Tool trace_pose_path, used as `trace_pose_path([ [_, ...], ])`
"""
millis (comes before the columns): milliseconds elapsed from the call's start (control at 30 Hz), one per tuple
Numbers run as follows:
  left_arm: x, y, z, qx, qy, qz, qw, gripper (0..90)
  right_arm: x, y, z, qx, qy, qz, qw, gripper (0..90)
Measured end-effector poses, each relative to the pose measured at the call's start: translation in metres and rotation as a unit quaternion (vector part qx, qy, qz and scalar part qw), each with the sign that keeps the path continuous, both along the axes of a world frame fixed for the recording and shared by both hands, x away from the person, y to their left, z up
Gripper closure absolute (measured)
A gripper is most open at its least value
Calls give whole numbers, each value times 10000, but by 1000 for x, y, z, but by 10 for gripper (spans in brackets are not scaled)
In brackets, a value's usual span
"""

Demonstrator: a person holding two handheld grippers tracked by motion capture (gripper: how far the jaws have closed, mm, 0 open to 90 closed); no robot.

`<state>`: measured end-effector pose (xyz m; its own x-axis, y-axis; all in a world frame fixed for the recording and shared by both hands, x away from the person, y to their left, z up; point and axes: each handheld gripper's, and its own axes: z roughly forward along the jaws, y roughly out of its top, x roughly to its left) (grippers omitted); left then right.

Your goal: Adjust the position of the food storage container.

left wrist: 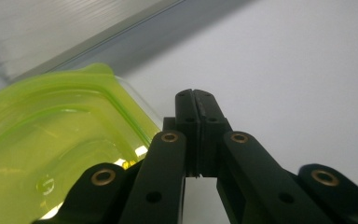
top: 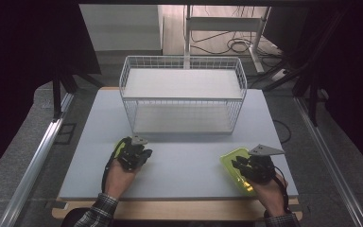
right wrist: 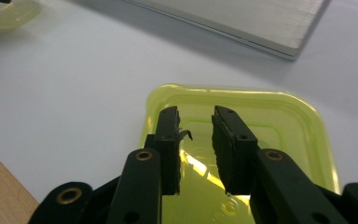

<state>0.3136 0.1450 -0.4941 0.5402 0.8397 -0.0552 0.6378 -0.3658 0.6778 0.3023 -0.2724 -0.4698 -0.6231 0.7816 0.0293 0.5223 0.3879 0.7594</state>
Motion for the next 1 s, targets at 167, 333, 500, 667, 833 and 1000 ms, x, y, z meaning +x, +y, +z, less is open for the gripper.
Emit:
trace_pose_path([
  [167,-5,1,2,-127,-58,-89,9999,889,-6,-16,7,41,46,-180,9998,807],
  [333,-18,-4,3,-397,-176,-280,9987,857,-26,-36,7,30,217,-299,9993,890],
  [500,-30,-13,-2,-637,-324,-545,9960,802,-47,-52,7,-30,385,-467,9982,892],
  [667,-34,-19,-5,-601,-355,-697,9951,782,-60,-65,9,-185,442,-561,9973,892],
  [833,-33,-22,-8,-587,-329,-752,9949,813,-63,-74,3,-207,574,-667,9959,893],
  [1000,-31,-24,-10,-659,-265,-776,9944,835,-61,-77,1,-168,529,-779,9954,893],
])
